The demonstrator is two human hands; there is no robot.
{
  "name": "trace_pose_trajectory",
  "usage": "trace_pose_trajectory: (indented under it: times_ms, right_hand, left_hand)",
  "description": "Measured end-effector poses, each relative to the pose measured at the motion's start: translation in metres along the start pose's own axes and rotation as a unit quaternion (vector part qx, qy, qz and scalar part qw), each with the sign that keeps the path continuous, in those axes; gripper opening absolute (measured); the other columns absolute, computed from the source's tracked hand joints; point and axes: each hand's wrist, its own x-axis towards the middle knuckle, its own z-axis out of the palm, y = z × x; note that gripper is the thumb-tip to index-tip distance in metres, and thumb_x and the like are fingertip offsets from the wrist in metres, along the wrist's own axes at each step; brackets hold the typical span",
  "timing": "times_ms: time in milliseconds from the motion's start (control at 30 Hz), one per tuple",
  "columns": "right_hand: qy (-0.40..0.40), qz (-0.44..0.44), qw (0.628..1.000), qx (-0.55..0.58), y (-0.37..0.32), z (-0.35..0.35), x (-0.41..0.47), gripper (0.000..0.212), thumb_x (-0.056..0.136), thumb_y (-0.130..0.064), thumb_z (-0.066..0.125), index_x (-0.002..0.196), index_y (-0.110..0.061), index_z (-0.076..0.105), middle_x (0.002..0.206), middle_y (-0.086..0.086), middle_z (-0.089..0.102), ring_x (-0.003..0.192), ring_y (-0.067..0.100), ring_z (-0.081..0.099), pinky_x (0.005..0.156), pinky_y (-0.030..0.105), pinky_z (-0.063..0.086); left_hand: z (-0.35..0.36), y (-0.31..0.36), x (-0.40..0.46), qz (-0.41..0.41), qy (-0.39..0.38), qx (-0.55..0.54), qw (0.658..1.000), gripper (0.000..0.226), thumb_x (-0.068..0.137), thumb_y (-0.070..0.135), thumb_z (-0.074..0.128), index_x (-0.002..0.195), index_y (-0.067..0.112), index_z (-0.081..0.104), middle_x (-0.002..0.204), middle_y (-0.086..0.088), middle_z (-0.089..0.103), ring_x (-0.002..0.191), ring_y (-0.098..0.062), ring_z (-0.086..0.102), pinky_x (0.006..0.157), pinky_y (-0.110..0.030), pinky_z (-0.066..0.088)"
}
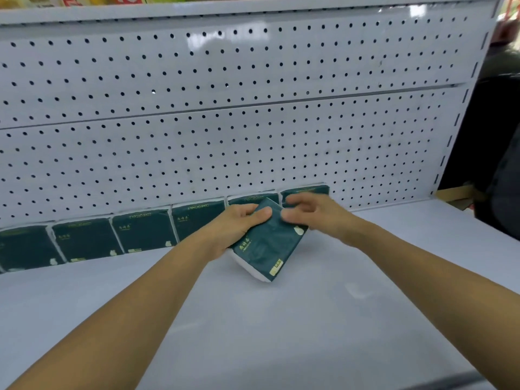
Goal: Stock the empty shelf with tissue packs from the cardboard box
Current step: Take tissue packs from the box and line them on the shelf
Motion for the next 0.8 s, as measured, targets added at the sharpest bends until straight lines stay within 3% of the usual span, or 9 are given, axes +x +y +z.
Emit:
trace_pose_trajectory:
  times_ms: [67,133,233,300,367,467,600,700,800]
  right_hand:
    - [-0.054,0.008,0.998,0.001,0.004,-0.004,-0.008,0.031,0.079,-0.035,0.078,0.105,-0.023,0.069,0.099,-0.003,0.073,0.091,0.007,0.068,0.077,0.021,0.05]
    - [-0.037,0.01,0.999,0.028,0.016,-0.017,-0.016,0.024,0.079,-0.022,0.08,0.099,-0.014,0.071,0.096,0.003,0.074,0.087,0.016,0.069,0.079,0.028,0.053]
    - [-0.004,0.036,0.999,0.039,0.04,-0.051,-0.033,0.027,0.08,-0.012,0.078,0.104,-0.008,0.068,0.095,0.009,0.074,0.073,0.018,0.064,0.071,0.03,0.053]
    - [0.037,0.054,0.997,0.046,0.062,-0.078,-0.042,0.033,0.08,-0.011,0.077,0.112,-0.013,0.068,0.101,0.008,0.074,0.076,0.029,0.066,0.08,0.039,0.055]
    - [0.101,0.072,0.991,0.048,0.084,-0.101,-0.045,0.033,0.08,-0.015,0.078,0.112,-0.02,0.07,0.104,0.002,0.074,0.093,0.033,0.069,0.095,0.047,0.052]
    - [0.196,0.089,0.974,0.072,0.101,-0.12,-0.037,0.028,0.079,-0.014,0.078,0.106,-0.02,0.072,0.098,-0.001,0.075,0.097,0.024,0.07,0.093,0.041,0.054]
    - [0.266,0.074,0.959,0.068,0.105,-0.125,-0.012,0.021,0.081,-0.008,0.076,0.101,-0.013,0.072,0.095,0.007,0.075,0.084,0.021,0.069,0.073,0.025,0.056]
    - [0.275,0.065,0.957,0.063,0.105,-0.126,0.004,0.019,0.083,-0.004,0.073,0.099,-0.015,0.071,0.093,0.008,0.073,0.077,0.019,0.065,0.063,0.014,0.052]
    - [0.284,0.067,0.955,0.052,0.105,-0.131,0.011,0.021,0.084,-0.004,0.072,0.102,-0.015,0.07,0.089,0.002,0.072,0.071,0.012,0.063,0.057,0.01,0.047]
  left_hand:
    - [0.017,0.008,0.001,0.026,0.042,0.061,0.997,0.029,0.092,0.046,0.062,0.111,0.025,0.065,0.103,0.0,0.074,0.092,-0.017,0.072,0.075,-0.029,0.058]
    - [0.034,0.012,0.005,0.063,0.092,0.104,0.988,0.028,0.094,0.052,0.057,0.105,0.027,0.062,0.097,0.006,0.071,0.083,-0.011,0.07,0.069,-0.027,0.056]
    - [0.051,0.011,0.017,0.151,0.132,0.168,0.965,0.03,0.098,0.051,0.048,0.108,0.025,0.057,0.101,0.008,0.067,0.088,-0.01,0.066,0.08,-0.034,0.057]
    - [0.055,0.007,0.031,0.197,0.161,0.291,0.922,0.027,0.098,0.045,0.05,0.117,0.026,0.055,0.113,0.012,0.062,0.102,-0.008,0.059,0.09,-0.033,0.051]
    - [0.059,0.001,0.05,0.231,0.18,0.417,0.86,0.037,0.096,0.038,0.056,0.13,0.025,0.05,0.128,0.01,0.054,0.114,-0.011,0.051,0.101,-0.034,0.042]
    - [0.065,-0.008,0.076,0.282,0.189,0.553,0.761,0.055,0.091,0.04,0.062,0.139,0.023,0.043,0.14,0.006,0.045,0.127,-0.015,0.041,0.112,-0.032,0.026]
    - [0.066,-0.016,0.102,0.287,0.183,0.617,0.709,0.065,0.089,0.037,0.065,0.144,0.02,0.036,0.145,0.004,0.038,0.135,-0.017,0.034,0.114,-0.031,0.019]
    - [0.065,-0.019,0.11,0.29,0.186,0.648,0.679,0.073,0.073,0.031,0.081,0.137,0.016,0.049,0.134,-0.001,0.052,0.125,-0.022,0.048,0.107,-0.035,0.035]
    - [0.061,-0.024,0.119,0.326,0.211,0.641,0.662,0.081,0.044,0.026,0.095,0.118,0.014,0.064,0.11,-0.002,0.064,0.099,-0.023,0.063,0.085,-0.036,0.052]
